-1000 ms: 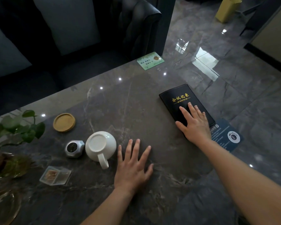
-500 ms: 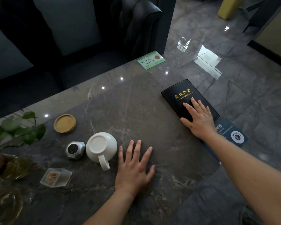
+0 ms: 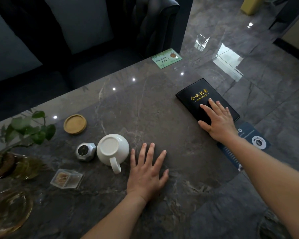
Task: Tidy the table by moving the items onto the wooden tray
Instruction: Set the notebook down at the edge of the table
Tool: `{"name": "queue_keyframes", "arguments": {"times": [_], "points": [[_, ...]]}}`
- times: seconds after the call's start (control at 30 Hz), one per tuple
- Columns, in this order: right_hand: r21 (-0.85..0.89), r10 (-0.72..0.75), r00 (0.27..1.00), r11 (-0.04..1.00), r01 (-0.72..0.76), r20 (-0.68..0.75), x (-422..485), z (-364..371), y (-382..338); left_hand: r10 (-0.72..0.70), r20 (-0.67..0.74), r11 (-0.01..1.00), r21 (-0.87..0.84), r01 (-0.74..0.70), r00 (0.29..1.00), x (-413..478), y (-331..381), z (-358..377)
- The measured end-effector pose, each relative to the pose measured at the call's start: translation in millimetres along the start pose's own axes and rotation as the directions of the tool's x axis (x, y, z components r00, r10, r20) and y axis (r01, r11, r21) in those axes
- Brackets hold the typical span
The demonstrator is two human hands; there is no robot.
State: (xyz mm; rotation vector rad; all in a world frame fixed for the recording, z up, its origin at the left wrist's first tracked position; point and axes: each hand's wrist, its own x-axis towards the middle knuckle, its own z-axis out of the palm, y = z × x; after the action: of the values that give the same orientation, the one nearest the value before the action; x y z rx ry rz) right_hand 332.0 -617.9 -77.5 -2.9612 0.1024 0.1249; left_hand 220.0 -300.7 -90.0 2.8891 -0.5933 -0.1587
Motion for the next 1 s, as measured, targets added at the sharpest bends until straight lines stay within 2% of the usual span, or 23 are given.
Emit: {"name": "queue_keyframes", "arguments": {"times": [0.33,0.57,0.8,1.0], "points": [[0.053,0.039,0.999,0.998,-0.039,0.009,-9,-13,-18,-0.011,0.027,1.000,-0.011,0.012,1.000,-1,-1,2],[0.166,0.007,0.997,0.986,0.007,-0.083,-51,-26,-87,-0.025,0.172,0.999,-0.031,0.031,0.985,-1,6,-31],[0.344,-0.064,0.996,0.935,0.083,-0.065,-111,-38,-162,0.028,0.077,0.996,-0.089,-0.021,0.997,-86,-13,-76],[0.423,-0.178,0.983,0.887,0.184,-0.054,-152,-39,-242,-0.145,0.017,0.986,-0.077,0.146,0.989,-174,-66,-104]]}}
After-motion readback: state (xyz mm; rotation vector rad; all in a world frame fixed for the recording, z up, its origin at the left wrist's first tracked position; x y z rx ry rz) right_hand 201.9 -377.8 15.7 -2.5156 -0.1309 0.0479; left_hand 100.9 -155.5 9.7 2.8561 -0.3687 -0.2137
